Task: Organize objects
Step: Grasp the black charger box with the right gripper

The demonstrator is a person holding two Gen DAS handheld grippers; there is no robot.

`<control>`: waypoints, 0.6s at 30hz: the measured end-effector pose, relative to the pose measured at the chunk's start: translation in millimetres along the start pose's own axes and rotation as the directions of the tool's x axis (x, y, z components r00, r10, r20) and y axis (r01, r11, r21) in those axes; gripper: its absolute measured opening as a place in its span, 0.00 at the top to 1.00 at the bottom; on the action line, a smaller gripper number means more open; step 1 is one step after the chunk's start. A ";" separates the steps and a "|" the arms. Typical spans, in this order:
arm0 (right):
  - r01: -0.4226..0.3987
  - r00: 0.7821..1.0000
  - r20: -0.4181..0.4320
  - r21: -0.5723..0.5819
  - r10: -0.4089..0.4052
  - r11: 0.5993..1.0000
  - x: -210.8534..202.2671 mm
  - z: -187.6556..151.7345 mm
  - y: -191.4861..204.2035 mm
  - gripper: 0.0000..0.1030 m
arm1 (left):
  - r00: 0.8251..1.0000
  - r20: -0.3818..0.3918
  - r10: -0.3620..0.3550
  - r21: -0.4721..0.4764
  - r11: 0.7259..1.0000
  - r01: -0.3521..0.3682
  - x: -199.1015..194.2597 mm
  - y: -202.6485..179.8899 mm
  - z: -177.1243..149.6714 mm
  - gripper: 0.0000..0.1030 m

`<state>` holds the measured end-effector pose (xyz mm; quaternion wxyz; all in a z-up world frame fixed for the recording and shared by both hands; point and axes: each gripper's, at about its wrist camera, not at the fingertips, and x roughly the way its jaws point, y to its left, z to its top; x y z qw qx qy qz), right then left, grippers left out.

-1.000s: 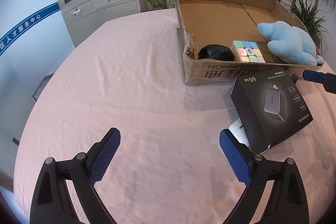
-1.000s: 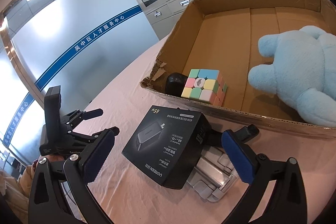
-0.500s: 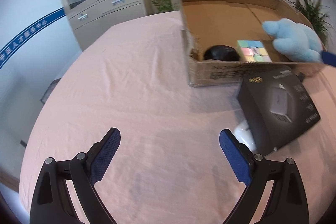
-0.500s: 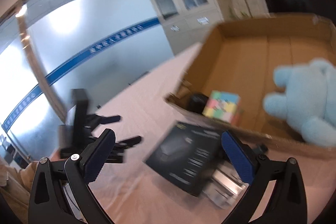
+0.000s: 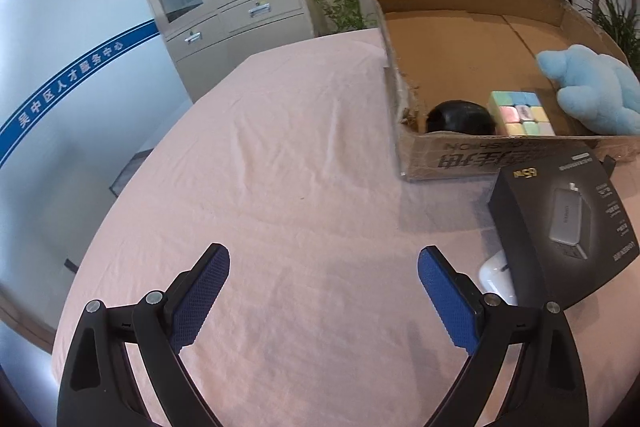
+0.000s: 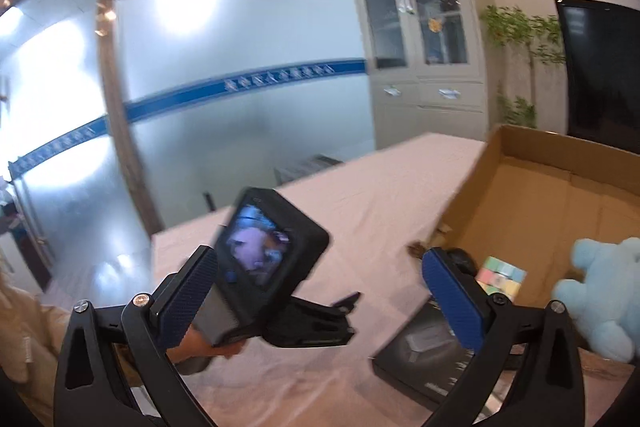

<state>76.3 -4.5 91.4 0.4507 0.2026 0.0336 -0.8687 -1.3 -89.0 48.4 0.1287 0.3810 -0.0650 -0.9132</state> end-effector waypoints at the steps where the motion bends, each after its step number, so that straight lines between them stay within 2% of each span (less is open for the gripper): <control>1: -0.016 1.000 0.002 0.030 0.016 0.999 -3.0 1.2 -8.5 0.02 | 1.000 -0.006 -0.026 0.001 1.000 0.026 1.4 -2.4 0.4 0.07; 2: -0.020 1.000 0.010 0.075 0.020 0.997 -10.1 0.2 -21.4 0.02 | 0.998 -0.013 -0.056 -0.002 0.998 0.056 3.0 -4.2 0.4 0.07; 4: 0.056 0.998 -0.013 0.172 -0.054 0.984 -24.5 -7.2 -57.0 0.01 | 0.988 -0.021 -0.153 -0.003 0.988 0.153 6.0 -9.4 0.0 0.07; 5: 0.094 0.995 -0.049 0.213 -0.086 0.973 -27.1 -14.2 -73.6 0.01 | 0.975 -0.026 -0.219 0.006 0.976 0.219 6.9 -15.3 0.3 0.07; 7: 0.099 0.991 -0.115 0.297 -0.067 0.950 -28.2 -32.1 -102.8 0.01 | 0.955 -0.040 -0.295 0.030 0.955 0.296 9.5 -25.4 1.0 0.07; 9: 0.090 0.986 -0.164 0.349 -0.033 0.933 -21.4 -48.1 -120.8 0.02 | 0.942 -0.048 -0.333 0.050 0.941 0.335 12.5 -32.1 3.0 0.06; 11: 0.108 0.969 -0.246 0.360 -0.017 0.927 -2.8 -60.5 -135.2 0.03 | 0.926 -0.089 -0.368 0.072 0.924 0.375 21.8 -38.5 6.8 0.06; 15: 0.106 0.943 -0.332 0.377 0.027 0.920 27.6 -77.6 -154.6 0.11 | 0.932 -0.127 -0.339 0.118 0.928 0.353 35.2 -42.5 15.4 0.06; 17: 0.106 0.932 -0.361 0.372 0.038 0.922 36.7 -84.1 -162.5 0.15 | 0.903 -0.158 -0.399 0.103 0.903 0.417 38.8 -41.8 16.5 0.06; 18: 0.110 0.927 -0.374 0.371 0.040 0.922 39.4 -86.5 -165.9 0.22 | 0.885 -0.172 -0.432 0.087 0.888 0.451 38.8 -39.6 15.8 0.06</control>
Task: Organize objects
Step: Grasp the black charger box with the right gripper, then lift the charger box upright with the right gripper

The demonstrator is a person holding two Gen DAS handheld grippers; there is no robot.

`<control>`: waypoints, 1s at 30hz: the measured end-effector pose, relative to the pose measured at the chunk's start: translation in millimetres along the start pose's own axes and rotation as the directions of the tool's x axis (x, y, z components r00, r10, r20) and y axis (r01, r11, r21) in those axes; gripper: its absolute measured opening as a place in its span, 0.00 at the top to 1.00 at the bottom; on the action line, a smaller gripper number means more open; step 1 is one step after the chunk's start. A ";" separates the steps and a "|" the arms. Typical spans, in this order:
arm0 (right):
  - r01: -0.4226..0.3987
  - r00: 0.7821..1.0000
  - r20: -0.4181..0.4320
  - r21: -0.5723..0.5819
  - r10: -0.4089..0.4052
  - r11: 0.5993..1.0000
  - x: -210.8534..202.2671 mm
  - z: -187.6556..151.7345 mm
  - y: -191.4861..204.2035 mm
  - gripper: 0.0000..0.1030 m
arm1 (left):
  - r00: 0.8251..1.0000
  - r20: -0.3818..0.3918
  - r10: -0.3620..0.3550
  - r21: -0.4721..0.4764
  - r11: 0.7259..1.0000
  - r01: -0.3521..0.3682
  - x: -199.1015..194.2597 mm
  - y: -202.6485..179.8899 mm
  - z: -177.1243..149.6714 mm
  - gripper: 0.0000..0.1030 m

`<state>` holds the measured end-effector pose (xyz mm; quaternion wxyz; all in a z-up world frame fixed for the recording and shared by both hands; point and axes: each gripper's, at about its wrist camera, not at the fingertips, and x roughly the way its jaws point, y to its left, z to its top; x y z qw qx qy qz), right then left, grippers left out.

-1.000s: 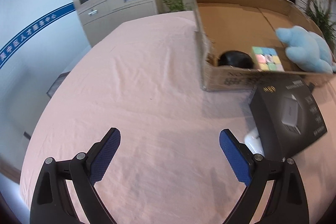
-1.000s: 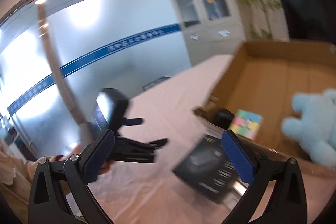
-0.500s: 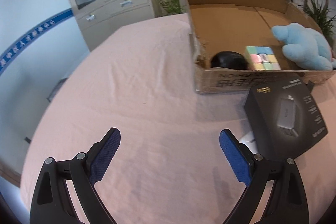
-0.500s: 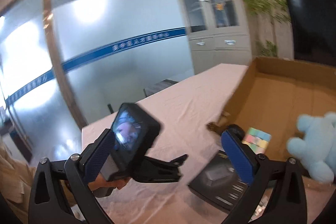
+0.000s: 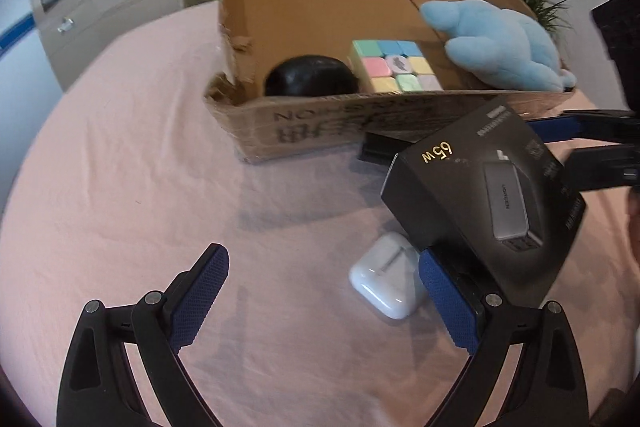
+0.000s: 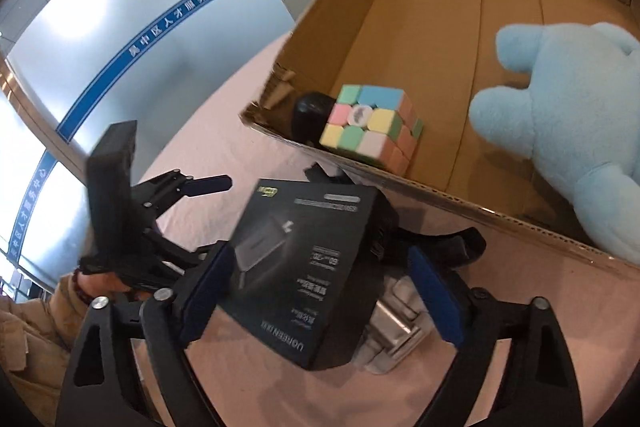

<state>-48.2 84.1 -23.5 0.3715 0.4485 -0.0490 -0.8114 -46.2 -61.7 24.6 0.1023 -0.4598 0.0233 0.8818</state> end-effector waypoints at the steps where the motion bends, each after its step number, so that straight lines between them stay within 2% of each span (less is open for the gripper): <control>1: -0.012 1.000 -0.006 -0.003 0.012 1.000 0.3 -2.0 -2.5 0.24 | 1.000 -0.003 -0.026 -0.004 1.000 0.026 -2.4 0.5 -2.9 0.06; 3: -0.058 0.998 -0.011 -0.014 0.057 0.998 -1.4 -4.3 -3.9 0.24 | 0.998 0.000 -0.068 -0.009 0.998 0.068 -9.7 3.1 -12.1 0.06; 7: -0.056 0.998 -0.027 -0.036 0.055 0.998 4.3 4.9 -11.6 0.24 | 0.987 -0.033 -0.155 -0.001 0.988 0.155 -9.8 -1.3 -11.2 0.06; 10: -0.060 0.996 -0.068 -0.050 0.057 0.997 16.3 8.7 -14.0 0.24 | 0.980 -0.045 -0.193 0.030 0.980 0.195 -7.8 -16.5 -11.5 0.06; 15: -0.070 0.996 -0.067 -0.073 0.065 0.995 18.3 2.9 -12.7 0.25 | 0.942 -0.083 -0.324 0.029 0.944 0.327 -2.9 -33.1 -16.7 0.06; 17: -0.063 0.997 -0.045 -0.072 0.059 0.995 15.2 -1.1 -12.7 0.28 | 0.920 -0.091 -0.380 0.013 0.924 0.383 -2.6 -34.6 -18.2 0.06; 22: -0.046 0.998 0.030 -0.022 0.046 0.999 -0.7 -9.5 -17.2 0.48 | 0.894 -0.108 -0.436 -0.006 0.899 0.438 5.7 -48.8 -18.2 0.03; 24: -0.059 0.998 0.032 -0.009 0.059 0.998 -3.4 -14.1 -17.8 0.49 | 0.871 -0.125 -0.474 -0.006 0.879 0.477 4.0 -57.2 -21.6 0.03; 27: -0.030 0.999 0.042 -0.025 0.031 0.999 -7.7 -20.2 -9.8 0.49 | 0.846 -0.120 -0.519 -0.015 0.853 0.521 -3.7 -62.0 -28.8 0.03; 30: -0.011 0.999 0.045 -0.036 0.012 0.999 -9.8 -28.6 0.0 0.49 | 0.808 -0.108 -0.579 -0.083 0.815 0.573 -3.4 -59.1 -35.0 0.03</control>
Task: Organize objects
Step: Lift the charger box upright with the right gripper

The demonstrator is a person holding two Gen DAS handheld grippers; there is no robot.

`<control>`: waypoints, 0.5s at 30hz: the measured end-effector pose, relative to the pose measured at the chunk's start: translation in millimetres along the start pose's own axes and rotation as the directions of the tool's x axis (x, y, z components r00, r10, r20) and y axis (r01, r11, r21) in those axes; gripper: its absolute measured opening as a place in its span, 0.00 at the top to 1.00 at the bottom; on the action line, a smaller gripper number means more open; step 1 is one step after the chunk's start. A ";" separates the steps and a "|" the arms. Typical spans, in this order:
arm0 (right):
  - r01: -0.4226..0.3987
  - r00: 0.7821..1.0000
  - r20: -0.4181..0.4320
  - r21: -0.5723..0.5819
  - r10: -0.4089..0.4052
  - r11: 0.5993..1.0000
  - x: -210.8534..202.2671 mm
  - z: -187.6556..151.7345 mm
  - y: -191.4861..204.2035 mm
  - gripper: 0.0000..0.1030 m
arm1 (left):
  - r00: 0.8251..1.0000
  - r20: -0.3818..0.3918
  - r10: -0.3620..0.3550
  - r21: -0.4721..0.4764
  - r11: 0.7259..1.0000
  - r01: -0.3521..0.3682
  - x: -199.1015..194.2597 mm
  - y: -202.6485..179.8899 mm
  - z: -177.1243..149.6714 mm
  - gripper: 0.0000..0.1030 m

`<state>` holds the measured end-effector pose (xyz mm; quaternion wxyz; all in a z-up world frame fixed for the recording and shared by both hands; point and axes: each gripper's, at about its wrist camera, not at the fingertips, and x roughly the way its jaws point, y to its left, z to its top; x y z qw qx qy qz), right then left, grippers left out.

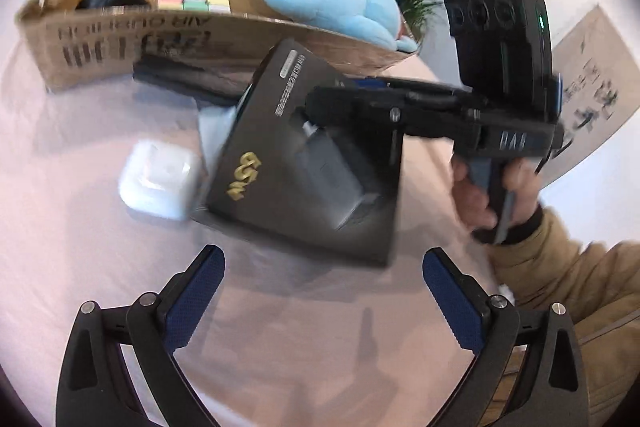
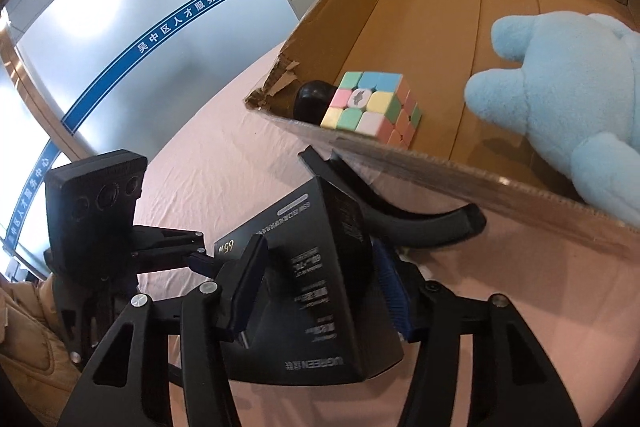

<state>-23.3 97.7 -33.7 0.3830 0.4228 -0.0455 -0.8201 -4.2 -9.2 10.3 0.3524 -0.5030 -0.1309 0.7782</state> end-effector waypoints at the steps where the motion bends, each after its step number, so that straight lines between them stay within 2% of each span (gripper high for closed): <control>1: -0.005 1.000 -0.003 0.005 0.005 1.000 0.9 -4.5 2.8 0.49 | 1.000 0.010 0.000 -0.021 1.000 0.000 0.9 2.1 0.4 0.02; 3: 0.000 1.000 0.001 0.009 0.000 1.000 0.3 -12.5 7.3 0.49 | 0.999 0.025 0.045 -0.077 0.996 -0.043 5.2 9.1 3.4 0.01; 6: -0.009 1.000 -0.011 0.025 0.010 1.000 -1.0 -17.5 7.9 0.49 | 0.999 0.049 0.023 -0.090 0.996 -0.018 2.2 13.3 3.7 0.01; 8: -0.023 0.999 -0.026 0.032 0.024 0.999 -0.1 -18.4 6.8 0.49 | 0.999 0.047 0.027 -0.064 0.998 -0.024 1.3 11.5 3.3 0.01; 15: -0.026 0.999 -0.041 0.041 0.028 0.999 2.5 -22.0 10.9 0.49 | 0.989 0.071 0.133 0.021 0.991 -0.134 9.3 -1.6 2.5 0.01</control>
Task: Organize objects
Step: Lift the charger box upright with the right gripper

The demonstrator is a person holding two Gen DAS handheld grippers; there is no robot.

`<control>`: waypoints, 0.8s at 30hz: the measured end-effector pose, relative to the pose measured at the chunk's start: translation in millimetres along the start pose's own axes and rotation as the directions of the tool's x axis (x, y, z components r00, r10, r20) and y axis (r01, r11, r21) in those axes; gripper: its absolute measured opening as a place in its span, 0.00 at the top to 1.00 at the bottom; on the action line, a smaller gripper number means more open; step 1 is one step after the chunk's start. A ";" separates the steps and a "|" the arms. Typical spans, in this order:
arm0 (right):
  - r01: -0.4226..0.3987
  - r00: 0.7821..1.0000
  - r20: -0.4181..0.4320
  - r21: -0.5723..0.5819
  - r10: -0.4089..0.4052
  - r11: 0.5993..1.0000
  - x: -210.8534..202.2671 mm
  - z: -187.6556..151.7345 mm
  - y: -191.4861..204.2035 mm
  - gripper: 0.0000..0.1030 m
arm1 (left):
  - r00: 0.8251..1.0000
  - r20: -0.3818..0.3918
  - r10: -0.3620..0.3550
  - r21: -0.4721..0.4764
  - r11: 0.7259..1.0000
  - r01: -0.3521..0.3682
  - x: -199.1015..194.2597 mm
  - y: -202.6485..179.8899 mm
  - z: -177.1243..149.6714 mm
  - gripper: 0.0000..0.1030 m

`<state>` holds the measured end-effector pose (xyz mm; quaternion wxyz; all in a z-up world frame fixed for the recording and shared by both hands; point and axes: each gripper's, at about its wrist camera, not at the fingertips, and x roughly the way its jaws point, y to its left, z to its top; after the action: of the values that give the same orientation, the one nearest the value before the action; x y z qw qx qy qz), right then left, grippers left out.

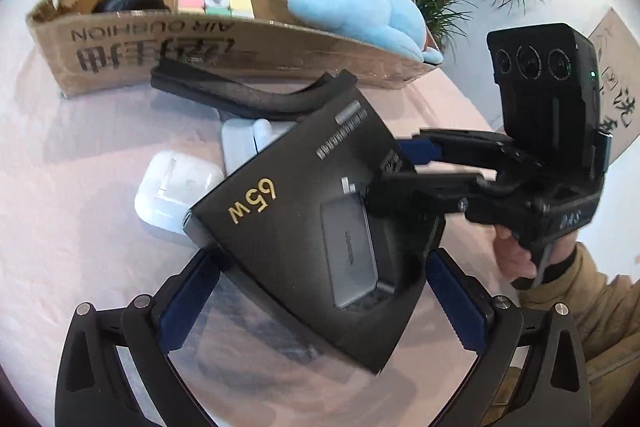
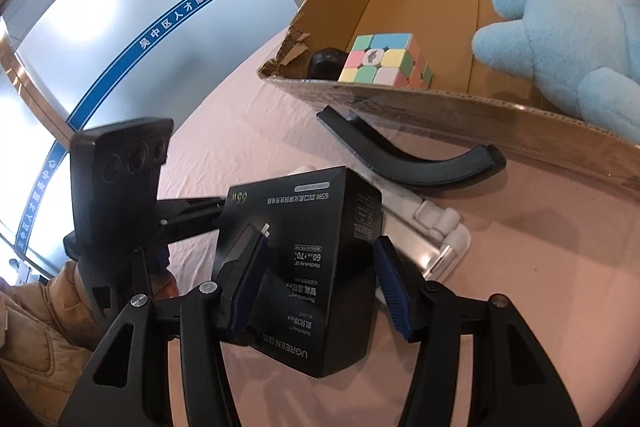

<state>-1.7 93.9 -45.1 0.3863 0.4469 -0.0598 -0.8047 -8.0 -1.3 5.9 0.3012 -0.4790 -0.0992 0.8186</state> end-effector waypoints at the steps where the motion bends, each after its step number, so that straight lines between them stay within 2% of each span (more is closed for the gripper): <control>1: -0.005 1.000 0.001 -0.001 0.005 1.000 -0.3 -1.9 1.7 0.49 | 1.000 0.015 0.007 0.007 1.000 -0.008 -2.9 -1.6 -1.4 0.01; 5: -0.021 1.000 0.005 -0.014 0.021 1.000 -4.1 -7.3 10.2 0.49 | 0.997 0.059 0.041 0.034 0.999 -0.043 -16.7 -3.0 -2.6 0.01; 9: -0.035 0.999 -0.007 -0.046 0.035 0.998 1.3 -2.5 19.0 0.49 | 0.988 0.055 0.143 0.072 0.986 -0.147 -18.9 -7.2 0.0 0.01; 15: -0.078 0.996 -0.050 -0.051 0.075 0.996 18.2 8.4 26.6 0.49 | 0.971 0.069 0.228 0.047 0.972 -0.231 -25.2 1.2 -2.8 0.01; 24: -0.087 0.994 -0.069 -0.072 0.082 0.994 24.3 10.5 37.9 0.49 | 0.958 0.088 0.272 0.033 0.961 -0.276 -29.3 -0.3 -9.0 0.01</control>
<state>4.5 48.6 -38.5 0.4383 0.4555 -0.0357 -0.7741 10.3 -19.4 22.5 0.1915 -0.4467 -0.0259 0.8736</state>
